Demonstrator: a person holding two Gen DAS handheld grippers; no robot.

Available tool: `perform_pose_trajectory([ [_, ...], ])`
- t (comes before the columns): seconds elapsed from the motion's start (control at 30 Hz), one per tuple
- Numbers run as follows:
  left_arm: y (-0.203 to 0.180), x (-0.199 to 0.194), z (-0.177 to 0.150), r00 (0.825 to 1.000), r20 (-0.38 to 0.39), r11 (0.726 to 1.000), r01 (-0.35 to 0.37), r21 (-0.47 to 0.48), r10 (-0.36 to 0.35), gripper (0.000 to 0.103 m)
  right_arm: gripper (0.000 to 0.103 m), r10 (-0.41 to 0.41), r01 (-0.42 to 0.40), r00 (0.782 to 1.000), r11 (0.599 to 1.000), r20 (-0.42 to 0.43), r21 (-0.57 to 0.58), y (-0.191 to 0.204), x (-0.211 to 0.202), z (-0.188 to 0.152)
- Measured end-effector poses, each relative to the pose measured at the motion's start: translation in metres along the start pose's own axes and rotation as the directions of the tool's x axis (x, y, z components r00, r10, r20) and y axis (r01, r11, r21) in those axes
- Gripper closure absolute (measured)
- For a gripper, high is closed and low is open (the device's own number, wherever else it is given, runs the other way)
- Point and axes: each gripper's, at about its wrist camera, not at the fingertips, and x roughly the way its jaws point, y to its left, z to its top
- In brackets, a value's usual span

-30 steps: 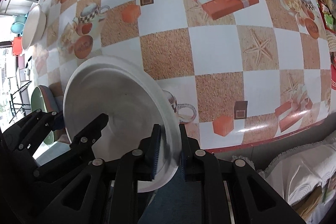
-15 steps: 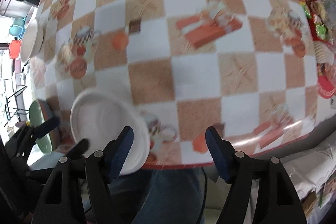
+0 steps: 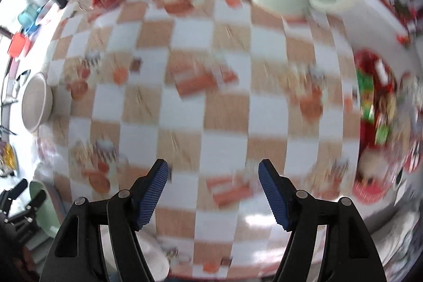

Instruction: Organize plates and bowls

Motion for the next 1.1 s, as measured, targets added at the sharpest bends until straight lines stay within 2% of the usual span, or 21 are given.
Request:
perform_pose_trajectory([
  [0.27,0.059,-0.003,0.052,0.993,0.061,0.978,-0.085,-0.19,0.099,0.024,0.031,0.104,-0.096,0.994,0.982,0.037,-0.164,0.074,-0.004,0.066],
  [0.43,0.087,0.01,0.078,0.978,0.061,0.954,-0.179,-0.239,0.198,0.024,0.031,0.193,-0.193,0.981,0.955,-0.024,-0.225,0.137,0.015,0.081],
  [0.53,0.099,0.019,0.089,0.974,0.053,0.945,-0.199,-0.261,0.22,0.024,0.031,0.226,-0.235,0.972,0.946,-0.066,-0.221,0.167,0.031,0.083],
  [0.7,0.109,0.038,0.106,0.967,0.04,0.939,-0.233,-0.253,0.251,0.024,0.031,0.264,-0.284,0.957,0.938,-0.12,-0.197,0.207,0.057,0.08],
  [0.83,0.115,0.052,0.12,0.963,0.042,0.942,-0.251,-0.223,0.266,0.024,0.031,0.272,-0.291,0.955,0.936,-0.118,-0.199,0.227,0.069,0.078],
  [1.1,0.123,0.079,0.138,0.955,0.024,0.942,-0.288,-0.17,0.296,0.024,0.031,0.307,-0.325,0.942,0.934,-0.135,-0.15,0.247,0.093,0.078],
])
